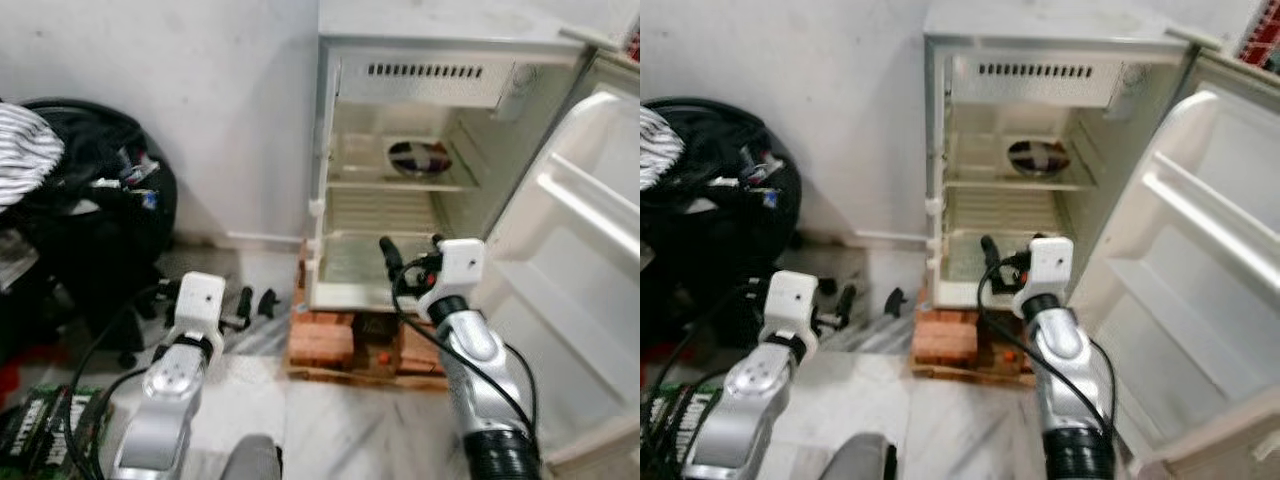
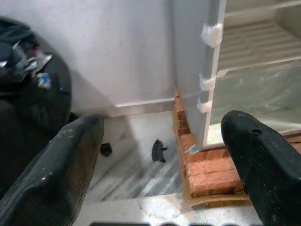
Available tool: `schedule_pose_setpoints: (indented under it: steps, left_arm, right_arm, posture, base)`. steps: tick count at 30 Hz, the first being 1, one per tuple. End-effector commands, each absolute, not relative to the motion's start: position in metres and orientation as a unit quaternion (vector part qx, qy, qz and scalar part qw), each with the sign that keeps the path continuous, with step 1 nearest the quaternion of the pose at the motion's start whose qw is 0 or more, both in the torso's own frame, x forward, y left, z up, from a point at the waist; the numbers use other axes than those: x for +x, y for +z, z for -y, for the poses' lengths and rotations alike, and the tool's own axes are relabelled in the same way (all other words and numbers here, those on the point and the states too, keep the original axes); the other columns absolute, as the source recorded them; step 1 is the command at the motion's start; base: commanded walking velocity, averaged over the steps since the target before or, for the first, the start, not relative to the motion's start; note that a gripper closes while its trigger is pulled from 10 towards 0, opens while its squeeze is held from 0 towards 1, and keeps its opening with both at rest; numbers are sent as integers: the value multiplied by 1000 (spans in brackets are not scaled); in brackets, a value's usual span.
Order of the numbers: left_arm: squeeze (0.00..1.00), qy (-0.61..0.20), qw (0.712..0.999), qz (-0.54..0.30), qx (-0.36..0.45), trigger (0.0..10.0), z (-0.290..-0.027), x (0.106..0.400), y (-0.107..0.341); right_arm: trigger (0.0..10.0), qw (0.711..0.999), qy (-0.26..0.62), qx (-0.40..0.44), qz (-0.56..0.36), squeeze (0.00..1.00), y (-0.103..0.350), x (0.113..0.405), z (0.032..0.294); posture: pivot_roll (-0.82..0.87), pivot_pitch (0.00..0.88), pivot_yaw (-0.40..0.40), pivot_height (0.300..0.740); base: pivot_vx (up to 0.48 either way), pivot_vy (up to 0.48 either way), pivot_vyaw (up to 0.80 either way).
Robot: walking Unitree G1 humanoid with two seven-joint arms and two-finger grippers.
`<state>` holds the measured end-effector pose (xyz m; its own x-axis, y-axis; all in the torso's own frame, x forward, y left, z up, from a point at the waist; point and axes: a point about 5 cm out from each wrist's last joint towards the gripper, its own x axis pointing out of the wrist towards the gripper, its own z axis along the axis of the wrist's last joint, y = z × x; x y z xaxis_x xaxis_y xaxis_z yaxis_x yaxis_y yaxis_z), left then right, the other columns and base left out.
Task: Restocking fridge
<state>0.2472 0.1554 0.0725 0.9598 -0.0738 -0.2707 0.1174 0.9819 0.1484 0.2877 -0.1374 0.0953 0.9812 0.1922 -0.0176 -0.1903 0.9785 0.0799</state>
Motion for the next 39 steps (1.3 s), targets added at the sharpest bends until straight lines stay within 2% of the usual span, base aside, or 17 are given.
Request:
schedule_pose_setpoints:
  steps: [1, 39]
  left_arm:
    - [0, -49, 987, -129, 82, 10000, -153, 248, 74]
    - [0, -48, 987, -128, 82, 10000, -153, 248, 74]
  right_arm:
    - [10000, 995, 91, 30, -21, 0, 95, 289, 140]
    - [10000, 995, 91, 28, -22, 0, 95, 289, 140]
  posture:
    - [159, 24, -32, 740]
    - [159, 25, -33, 740]
  base:
    - [0, 0, 0]
    - [0, 0, 0]
